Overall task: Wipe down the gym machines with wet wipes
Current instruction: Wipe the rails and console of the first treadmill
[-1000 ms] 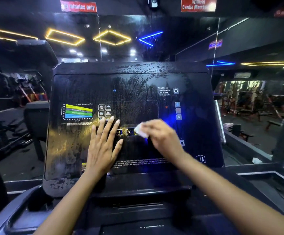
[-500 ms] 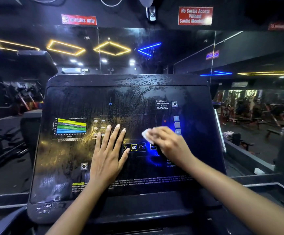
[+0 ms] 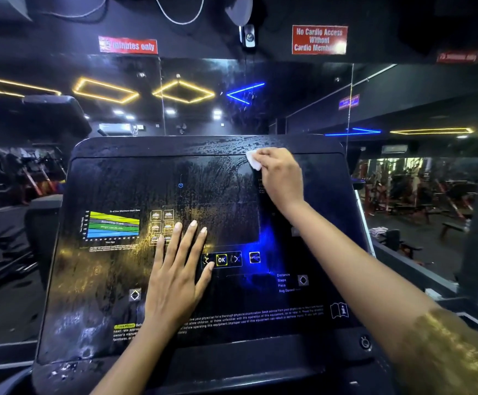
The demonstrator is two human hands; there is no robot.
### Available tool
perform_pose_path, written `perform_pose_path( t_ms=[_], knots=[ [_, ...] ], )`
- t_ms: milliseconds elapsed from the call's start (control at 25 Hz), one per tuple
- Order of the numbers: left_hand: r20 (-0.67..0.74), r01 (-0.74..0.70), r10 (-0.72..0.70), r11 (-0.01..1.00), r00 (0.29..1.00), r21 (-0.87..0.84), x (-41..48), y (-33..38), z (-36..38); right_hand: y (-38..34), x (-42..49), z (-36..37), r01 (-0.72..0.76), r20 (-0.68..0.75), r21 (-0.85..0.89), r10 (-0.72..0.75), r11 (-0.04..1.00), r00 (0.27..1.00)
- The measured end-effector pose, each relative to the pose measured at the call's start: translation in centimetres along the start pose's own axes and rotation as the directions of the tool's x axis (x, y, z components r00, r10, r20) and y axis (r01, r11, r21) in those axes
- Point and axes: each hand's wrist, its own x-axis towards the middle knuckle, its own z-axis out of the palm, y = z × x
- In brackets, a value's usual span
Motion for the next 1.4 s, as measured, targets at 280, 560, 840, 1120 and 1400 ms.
perform_pose_path(
  t_ms=[280,560,840,1120,1400],
  knots=[
    [-0.004,-0.008,0.008,1.000,1.000,0.000,0.2,0.0,0.0,-4.6,-9.9,-1.2,0.406,0.194,0.148,-0.429,0.902,0.882],
    [-0.009,-0.006,0.006,1.000,1.000,-0.004,0.2,0.0,0.0,-1.3,-3.6,-2.8,0.323,0.032,0.159,-0.332,0.933,0.943],
    [-0.025,-0.015,0.015,1.000,1.000,-0.011,0.1,-0.2,0.1,3.3,3.4,-1.1,0.549,0.212,-0.158,-0.515,0.820,0.830],
    [-0.031,-0.017,0.017,1.000,0.999,-0.011,0.1,-0.1,0.2,13.4,0.4,-6.0,0.237,0.152,-0.299,-0.199,0.924,0.968],
    [-0.028,-0.038,0.037,0.999,0.999,-0.025,-0.1,-0.1,0.1,13.5,-6.7,-9.2,0.180,0.145,-0.230,-0.149,0.956,0.978]
  ],
)
